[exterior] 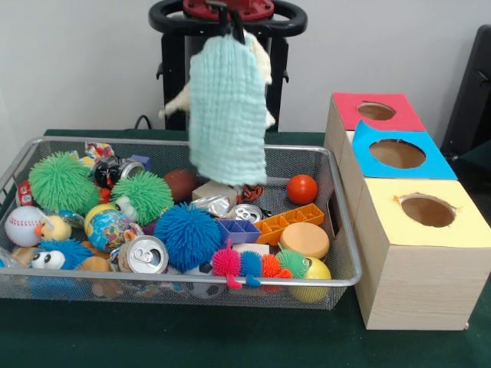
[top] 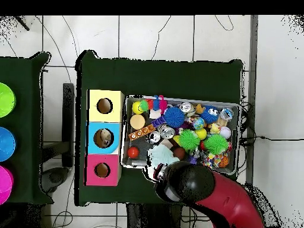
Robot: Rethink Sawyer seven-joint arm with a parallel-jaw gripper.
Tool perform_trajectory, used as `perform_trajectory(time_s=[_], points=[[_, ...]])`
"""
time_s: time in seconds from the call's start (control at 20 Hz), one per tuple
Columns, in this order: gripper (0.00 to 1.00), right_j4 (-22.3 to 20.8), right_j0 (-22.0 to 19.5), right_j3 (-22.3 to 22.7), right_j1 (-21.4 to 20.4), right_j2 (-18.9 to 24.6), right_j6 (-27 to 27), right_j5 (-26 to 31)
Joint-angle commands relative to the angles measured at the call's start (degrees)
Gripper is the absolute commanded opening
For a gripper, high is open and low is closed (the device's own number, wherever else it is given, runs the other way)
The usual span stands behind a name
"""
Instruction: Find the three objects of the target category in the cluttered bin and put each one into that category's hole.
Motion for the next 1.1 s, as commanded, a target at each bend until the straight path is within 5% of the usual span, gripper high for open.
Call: perform_trajectory(time_s=[0.05, 0.75, 1.1], points=[[0.0, -3.84, -2.11, -8.39, -5.98, -0.13, 0.25, 11.2], [0.0, -3.18, -4.92, -9.74, -2.17, 3.39, -1.58, 6.51], [0.0, 2.1, -2.6, -3.19, 0.49, 4.96, 2.75, -6.29]])
